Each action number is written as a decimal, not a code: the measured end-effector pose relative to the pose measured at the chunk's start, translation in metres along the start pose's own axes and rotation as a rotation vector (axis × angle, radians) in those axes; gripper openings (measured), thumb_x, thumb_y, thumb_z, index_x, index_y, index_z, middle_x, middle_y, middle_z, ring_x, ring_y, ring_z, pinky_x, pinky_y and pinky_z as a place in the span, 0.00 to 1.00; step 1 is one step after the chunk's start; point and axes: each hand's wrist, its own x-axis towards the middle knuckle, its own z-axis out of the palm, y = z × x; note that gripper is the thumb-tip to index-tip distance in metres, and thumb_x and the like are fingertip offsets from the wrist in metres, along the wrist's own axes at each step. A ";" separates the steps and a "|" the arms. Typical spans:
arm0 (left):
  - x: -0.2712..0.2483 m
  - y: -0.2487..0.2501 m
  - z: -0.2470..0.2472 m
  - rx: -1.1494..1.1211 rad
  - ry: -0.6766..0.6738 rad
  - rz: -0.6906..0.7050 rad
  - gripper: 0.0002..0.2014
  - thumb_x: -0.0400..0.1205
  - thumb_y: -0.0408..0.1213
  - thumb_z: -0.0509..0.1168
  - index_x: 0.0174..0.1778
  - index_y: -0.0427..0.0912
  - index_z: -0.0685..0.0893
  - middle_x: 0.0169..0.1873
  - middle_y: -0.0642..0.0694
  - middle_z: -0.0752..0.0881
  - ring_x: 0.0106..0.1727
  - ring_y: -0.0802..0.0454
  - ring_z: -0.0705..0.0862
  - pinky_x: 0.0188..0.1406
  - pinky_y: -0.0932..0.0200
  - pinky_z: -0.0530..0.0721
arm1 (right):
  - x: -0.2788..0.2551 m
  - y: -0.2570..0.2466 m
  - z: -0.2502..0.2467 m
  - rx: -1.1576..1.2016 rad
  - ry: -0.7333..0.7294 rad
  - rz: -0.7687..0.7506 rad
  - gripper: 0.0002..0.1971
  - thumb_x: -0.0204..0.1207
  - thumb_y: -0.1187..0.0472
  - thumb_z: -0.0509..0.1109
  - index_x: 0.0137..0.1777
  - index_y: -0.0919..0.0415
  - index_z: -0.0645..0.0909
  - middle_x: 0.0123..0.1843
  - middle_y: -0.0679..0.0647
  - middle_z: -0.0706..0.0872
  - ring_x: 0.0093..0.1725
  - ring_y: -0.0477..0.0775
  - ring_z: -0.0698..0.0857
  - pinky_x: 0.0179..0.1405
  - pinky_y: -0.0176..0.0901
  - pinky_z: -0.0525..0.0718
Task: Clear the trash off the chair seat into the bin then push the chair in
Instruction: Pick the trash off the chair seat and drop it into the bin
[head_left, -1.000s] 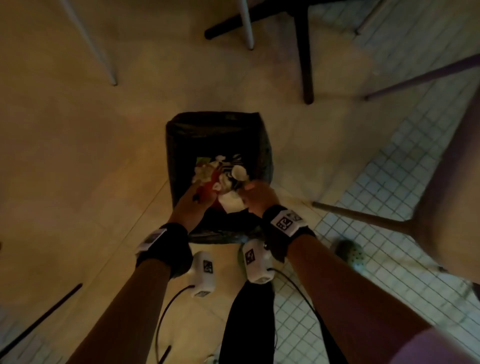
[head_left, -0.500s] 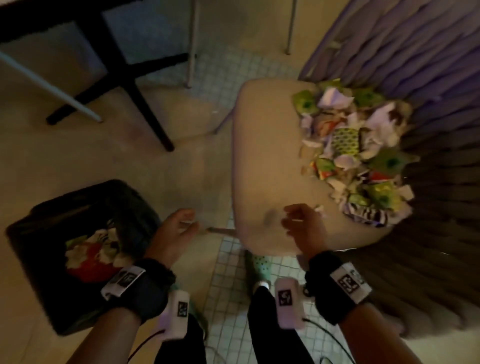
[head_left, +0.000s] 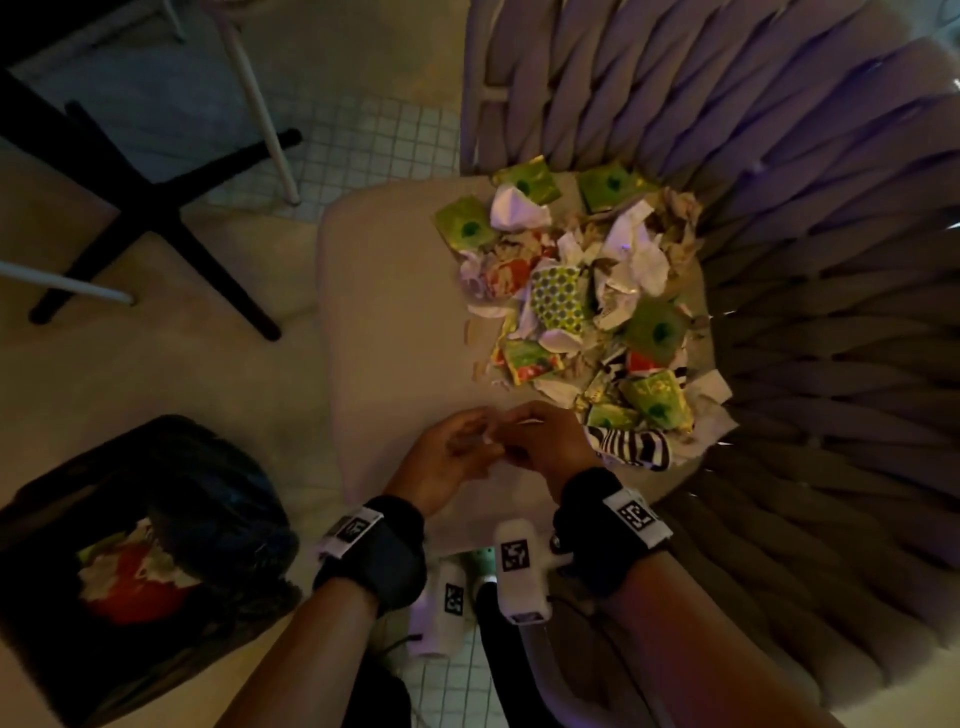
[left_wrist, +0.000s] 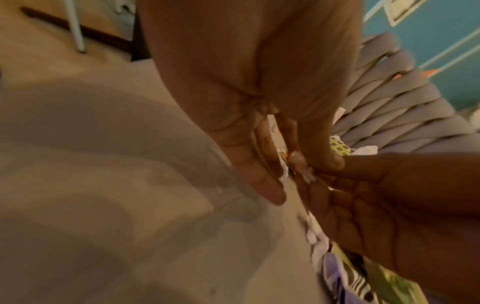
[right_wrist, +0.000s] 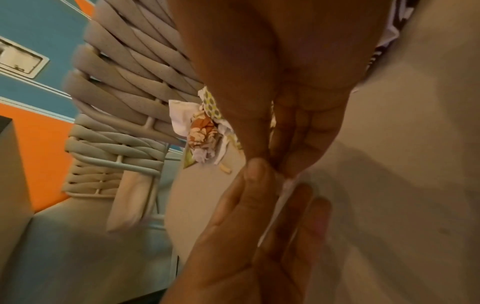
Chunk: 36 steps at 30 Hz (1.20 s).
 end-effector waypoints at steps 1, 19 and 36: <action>0.004 0.003 0.005 -0.027 0.011 -0.002 0.18 0.78 0.24 0.67 0.63 0.39 0.79 0.47 0.49 0.85 0.43 0.56 0.85 0.39 0.65 0.87 | -0.003 -0.005 -0.002 0.028 -0.059 -0.009 0.12 0.70 0.77 0.71 0.31 0.61 0.80 0.26 0.54 0.84 0.25 0.50 0.81 0.25 0.35 0.82; 0.036 0.011 -0.004 -0.063 0.229 0.034 0.08 0.83 0.23 0.59 0.52 0.34 0.81 0.39 0.42 0.83 0.29 0.60 0.84 0.35 0.65 0.88 | 0.062 -0.067 -0.019 -0.531 0.791 -0.375 0.42 0.61 0.28 0.66 0.62 0.64 0.71 0.65 0.64 0.73 0.59 0.68 0.75 0.55 0.60 0.79; 0.041 0.047 0.010 -0.353 0.171 -0.043 0.24 0.73 0.58 0.63 0.52 0.41 0.84 0.44 0.44 0.86 0.46 0.50 0.86 0.47 0.55 0.87 | 0.005 -0.052 -0.027 -0.289 0.474 -0.358 0.32 0.64 0.49 0.76 0.66 0.58 0.70 0.62 0.61 0.81 0.58 0.66 0.81 0.55 0.62 0.83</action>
